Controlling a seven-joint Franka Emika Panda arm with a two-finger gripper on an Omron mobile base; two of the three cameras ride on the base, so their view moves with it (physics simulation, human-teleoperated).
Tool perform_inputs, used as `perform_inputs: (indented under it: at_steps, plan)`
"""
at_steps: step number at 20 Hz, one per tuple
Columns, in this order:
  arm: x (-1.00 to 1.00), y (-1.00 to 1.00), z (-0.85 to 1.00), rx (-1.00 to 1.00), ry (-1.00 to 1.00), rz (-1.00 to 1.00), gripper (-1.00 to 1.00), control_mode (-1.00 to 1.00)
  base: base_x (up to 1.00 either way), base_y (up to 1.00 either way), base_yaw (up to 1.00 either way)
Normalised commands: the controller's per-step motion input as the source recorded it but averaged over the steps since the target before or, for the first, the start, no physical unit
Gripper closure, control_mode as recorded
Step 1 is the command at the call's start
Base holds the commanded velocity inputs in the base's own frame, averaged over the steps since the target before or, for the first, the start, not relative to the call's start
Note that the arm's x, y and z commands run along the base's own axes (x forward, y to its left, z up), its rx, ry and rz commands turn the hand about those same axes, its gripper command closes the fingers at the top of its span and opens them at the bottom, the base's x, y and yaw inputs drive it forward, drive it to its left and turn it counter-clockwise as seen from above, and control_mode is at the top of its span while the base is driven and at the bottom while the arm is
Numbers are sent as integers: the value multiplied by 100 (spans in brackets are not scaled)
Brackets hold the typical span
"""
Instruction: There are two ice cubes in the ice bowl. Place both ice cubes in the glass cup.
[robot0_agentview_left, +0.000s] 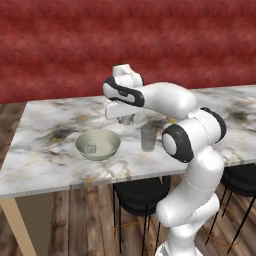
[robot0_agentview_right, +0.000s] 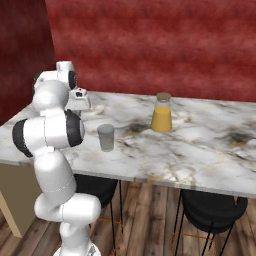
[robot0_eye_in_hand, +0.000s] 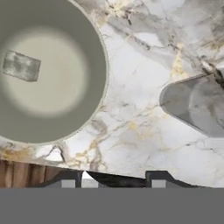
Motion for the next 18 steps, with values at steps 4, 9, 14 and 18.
perform_inputs:
  at_steps: [4, 9, 14, 18]
  plan:
    - [-15, -100, 18, 0, -1, -25, 100, -100, 0, 0, 0]
    - [-1, -91, 4, 0, -1, -21, 100, -100, 0, 0, 0]
    - [0, -83, 0, 5, -8, -16, 100, -100, 0, 0, 0]
    - [0, -49, 0, 8, -13, -10, 100, -100, 0, 0, 0]
